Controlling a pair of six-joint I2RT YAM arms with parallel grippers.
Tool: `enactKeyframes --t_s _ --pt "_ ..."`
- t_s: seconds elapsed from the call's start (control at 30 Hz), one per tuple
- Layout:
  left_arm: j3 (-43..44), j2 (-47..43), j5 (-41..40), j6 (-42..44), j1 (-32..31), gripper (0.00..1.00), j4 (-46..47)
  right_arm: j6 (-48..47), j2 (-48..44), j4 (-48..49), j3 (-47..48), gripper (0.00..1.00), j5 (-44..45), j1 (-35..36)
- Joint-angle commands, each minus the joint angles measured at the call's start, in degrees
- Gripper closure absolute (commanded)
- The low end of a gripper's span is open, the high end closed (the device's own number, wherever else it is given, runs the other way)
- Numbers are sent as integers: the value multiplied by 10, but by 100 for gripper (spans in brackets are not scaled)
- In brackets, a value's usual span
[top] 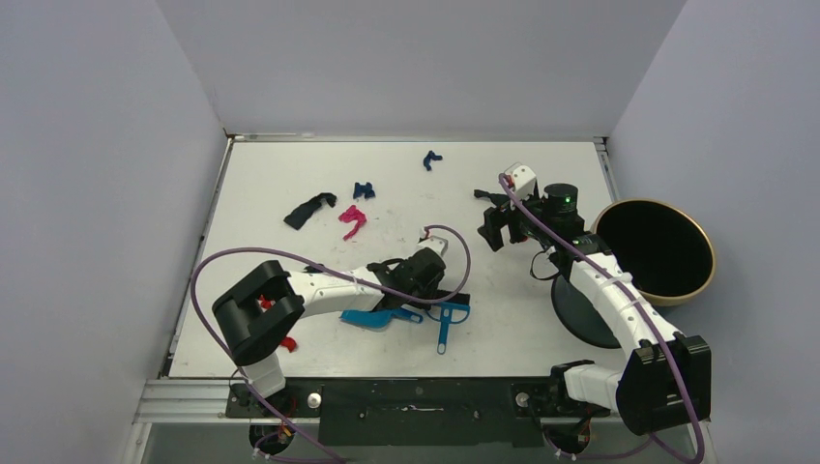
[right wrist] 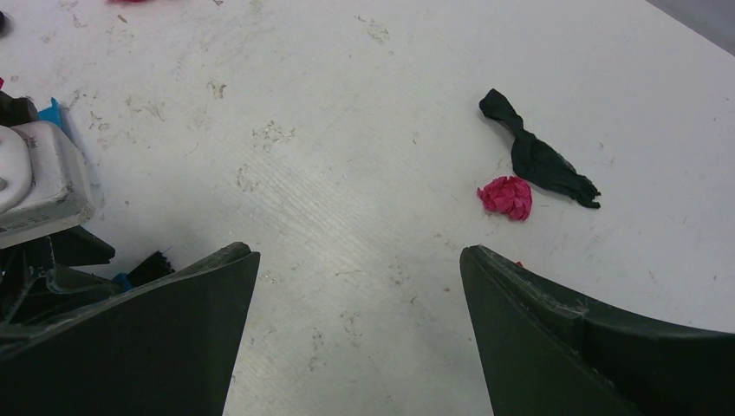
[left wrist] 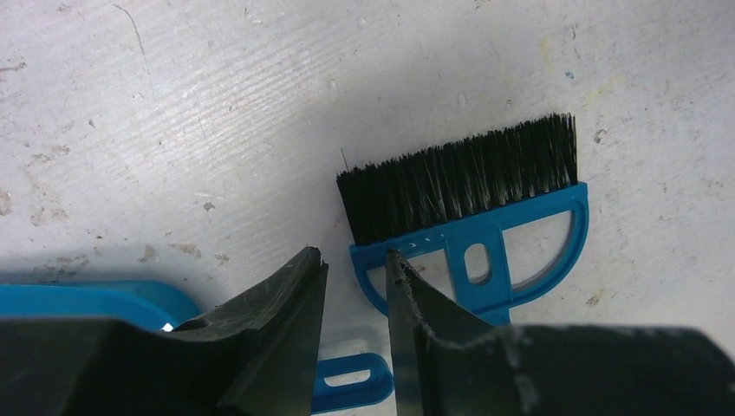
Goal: Sweep away the paper scraps from the table
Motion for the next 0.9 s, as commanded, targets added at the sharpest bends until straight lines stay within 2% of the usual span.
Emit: enactKeyframes --t_s 0.0,0.43,0.5,0.7,0.87 --pt "25 -6 10 -11 -3 71 -10 -10 3 25 -2 10 -18 -3" --pt "46 29 38 -6 -7 77 -37 -16 8 23 -3 10 -20 -3" --pt "53 38 34 -4 -11 81 -48 -16 8 22 -3 10 -20 -3" --pt "63 55 24 3 -13 100 -45 -16 7 23 -4 10 -17 -4" --pt "52 33 7 24 -16 100 6 -10 9 24 -5 10 -15 -10"
